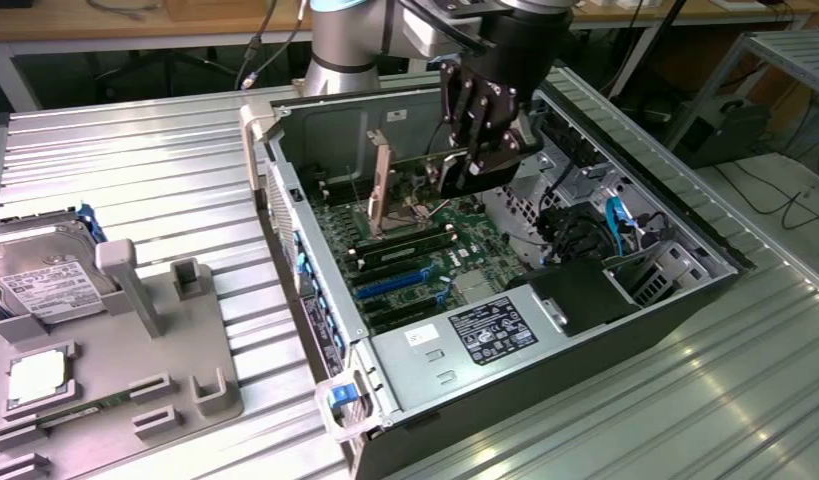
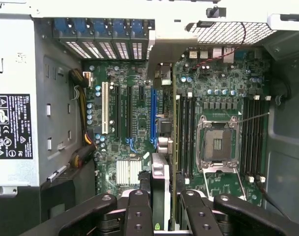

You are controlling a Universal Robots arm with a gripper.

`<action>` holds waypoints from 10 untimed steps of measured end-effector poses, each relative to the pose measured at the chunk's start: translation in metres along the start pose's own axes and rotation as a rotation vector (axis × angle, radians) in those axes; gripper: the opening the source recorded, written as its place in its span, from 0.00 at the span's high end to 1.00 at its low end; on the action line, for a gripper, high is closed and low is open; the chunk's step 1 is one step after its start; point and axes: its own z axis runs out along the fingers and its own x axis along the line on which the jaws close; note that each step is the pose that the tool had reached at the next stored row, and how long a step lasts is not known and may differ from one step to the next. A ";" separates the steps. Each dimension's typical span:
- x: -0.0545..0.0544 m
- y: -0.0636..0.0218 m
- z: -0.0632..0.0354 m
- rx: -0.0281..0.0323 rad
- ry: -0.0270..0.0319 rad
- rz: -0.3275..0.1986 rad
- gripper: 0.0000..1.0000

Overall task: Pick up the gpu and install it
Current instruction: 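Insert the gpu into the slot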

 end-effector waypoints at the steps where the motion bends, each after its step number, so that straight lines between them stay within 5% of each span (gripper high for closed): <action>1: 0.000 0.0000 0.0002 0.0002 -0.0002 0.003 0.72; 10: -0.003 0.0004 0.0036 0.0006 0.0000 0.022 0.72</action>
